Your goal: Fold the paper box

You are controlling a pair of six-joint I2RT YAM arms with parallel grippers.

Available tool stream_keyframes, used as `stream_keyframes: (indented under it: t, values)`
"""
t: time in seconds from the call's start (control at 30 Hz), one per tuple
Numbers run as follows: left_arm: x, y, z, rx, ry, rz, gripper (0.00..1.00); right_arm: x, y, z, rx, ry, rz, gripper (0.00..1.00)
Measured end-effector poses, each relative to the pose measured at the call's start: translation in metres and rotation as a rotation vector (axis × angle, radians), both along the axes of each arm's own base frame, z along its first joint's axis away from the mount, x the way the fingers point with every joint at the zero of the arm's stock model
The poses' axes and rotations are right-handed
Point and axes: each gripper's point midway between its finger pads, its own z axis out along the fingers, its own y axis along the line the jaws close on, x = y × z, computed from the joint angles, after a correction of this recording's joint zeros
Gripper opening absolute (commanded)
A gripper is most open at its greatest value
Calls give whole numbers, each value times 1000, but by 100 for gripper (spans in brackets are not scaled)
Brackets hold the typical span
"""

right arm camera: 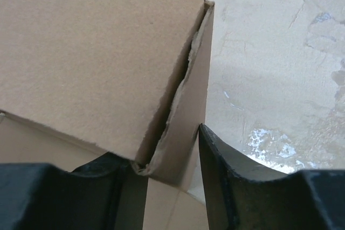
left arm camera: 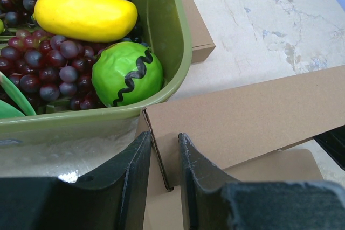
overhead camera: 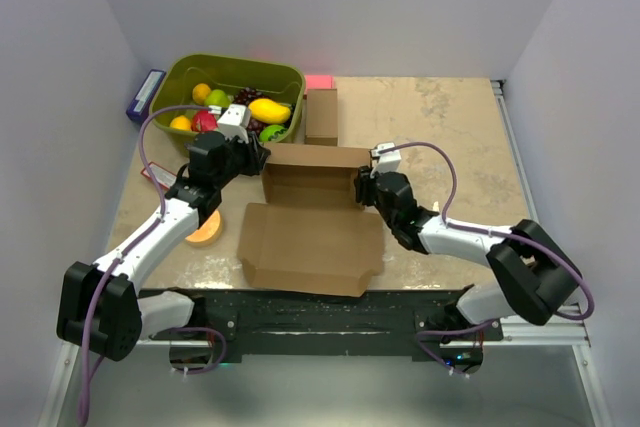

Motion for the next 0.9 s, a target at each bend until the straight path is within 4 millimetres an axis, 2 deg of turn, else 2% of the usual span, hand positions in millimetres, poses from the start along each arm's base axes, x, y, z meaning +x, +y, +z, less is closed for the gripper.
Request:
stream_keyframes:
  t: [0.2,0.3,0.53,0.73,0.77,0.9]
  values:
    - [0,0,0,-1,0,-2,30,4,-7,-10,2,18,-70,28]
    - [-1,-3,0,-5,2,-15,30,7,-12,-10,1,13,-116,25]
    - [-5,-9,1,-14,5,-47,30,15,-24,-10,-11,6,-217,11]
    - [-6,-11,1,-18,5,-58,30,20,-27,-10,-9,5,-281,4]
    - [-6,-11,1,-19,5,-59,30,20,-27,-10,-10,6,-287,0]
    - [-6,-12,1,-20,5,-63,30,22,-29,-10,-12,12,-330,0]
